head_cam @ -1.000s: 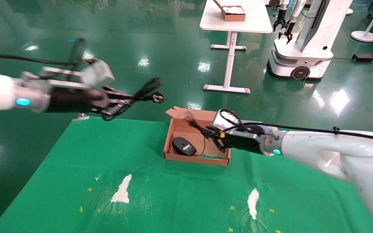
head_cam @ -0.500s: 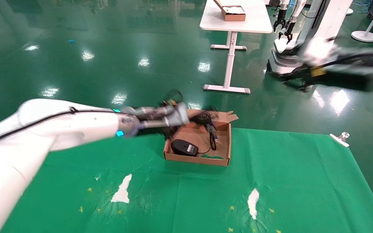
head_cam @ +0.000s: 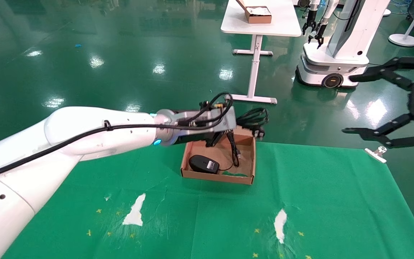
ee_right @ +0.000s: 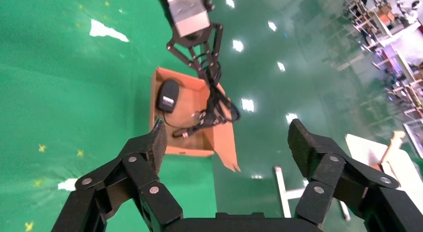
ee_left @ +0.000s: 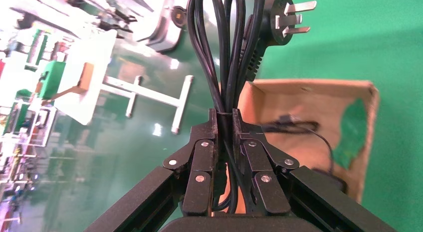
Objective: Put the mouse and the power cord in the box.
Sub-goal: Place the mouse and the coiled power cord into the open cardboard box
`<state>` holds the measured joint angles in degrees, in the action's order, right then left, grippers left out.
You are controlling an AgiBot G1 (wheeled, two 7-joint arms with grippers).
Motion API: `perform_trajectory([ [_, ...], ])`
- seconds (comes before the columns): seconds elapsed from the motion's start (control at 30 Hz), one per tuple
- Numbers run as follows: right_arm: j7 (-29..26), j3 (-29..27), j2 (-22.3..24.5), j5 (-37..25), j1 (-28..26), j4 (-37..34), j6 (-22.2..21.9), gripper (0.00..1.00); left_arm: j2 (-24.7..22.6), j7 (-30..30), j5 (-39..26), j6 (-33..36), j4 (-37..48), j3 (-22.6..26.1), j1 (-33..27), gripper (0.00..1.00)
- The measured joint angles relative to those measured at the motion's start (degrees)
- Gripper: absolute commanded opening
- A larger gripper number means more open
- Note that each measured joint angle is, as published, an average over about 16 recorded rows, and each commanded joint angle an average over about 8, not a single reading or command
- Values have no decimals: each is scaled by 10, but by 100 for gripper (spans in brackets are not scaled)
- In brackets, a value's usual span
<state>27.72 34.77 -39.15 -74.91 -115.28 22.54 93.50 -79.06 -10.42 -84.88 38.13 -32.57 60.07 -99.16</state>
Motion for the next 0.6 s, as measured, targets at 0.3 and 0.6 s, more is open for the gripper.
perform_trajectory([
  [0.3, -28, 6, 21, 17, 14, 47, 6, 100, 4, 22, 14, -21, -17, 19, -1, 100],
  [0.6, -53, -8, 18, 38, 52, 74, -11, 100, 42, 36, 48, 25, -49, -23, 31, 100],
])
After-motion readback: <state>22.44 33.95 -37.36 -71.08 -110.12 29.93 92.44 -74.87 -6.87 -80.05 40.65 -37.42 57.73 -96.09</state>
